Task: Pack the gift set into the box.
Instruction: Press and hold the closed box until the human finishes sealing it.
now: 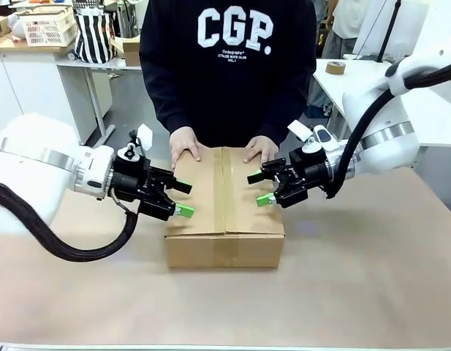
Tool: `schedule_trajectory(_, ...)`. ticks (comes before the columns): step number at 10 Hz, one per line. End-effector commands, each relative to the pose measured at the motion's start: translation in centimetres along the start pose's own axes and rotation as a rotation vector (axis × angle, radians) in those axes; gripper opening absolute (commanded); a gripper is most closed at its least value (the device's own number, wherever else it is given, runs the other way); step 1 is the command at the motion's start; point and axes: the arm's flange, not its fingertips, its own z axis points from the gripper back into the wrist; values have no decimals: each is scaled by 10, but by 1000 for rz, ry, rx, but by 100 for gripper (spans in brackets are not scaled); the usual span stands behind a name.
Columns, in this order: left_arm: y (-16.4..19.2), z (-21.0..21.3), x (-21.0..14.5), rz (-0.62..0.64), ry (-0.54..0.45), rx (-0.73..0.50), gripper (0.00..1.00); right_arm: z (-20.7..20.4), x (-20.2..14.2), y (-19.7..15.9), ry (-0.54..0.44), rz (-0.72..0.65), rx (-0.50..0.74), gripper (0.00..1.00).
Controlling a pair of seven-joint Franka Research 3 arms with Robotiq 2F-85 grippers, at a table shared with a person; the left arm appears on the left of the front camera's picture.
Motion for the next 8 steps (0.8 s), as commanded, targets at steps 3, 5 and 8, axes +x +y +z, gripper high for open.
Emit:
schedule_trajectory(3, 12, -12, -1, -63, -74, -171, 100, -6, 6, 0, 36, 25, -140, 100)
schedule_trajectory(5, 21, -15, -9, -78, -72, -142, 100, -9, -1, -3, 77, 18, -159, 100)
schedule_trajectory(8, 33, -22, -26, -40, -46, -123, 100, -18, -15, -8, 97, -7, -104, 100)
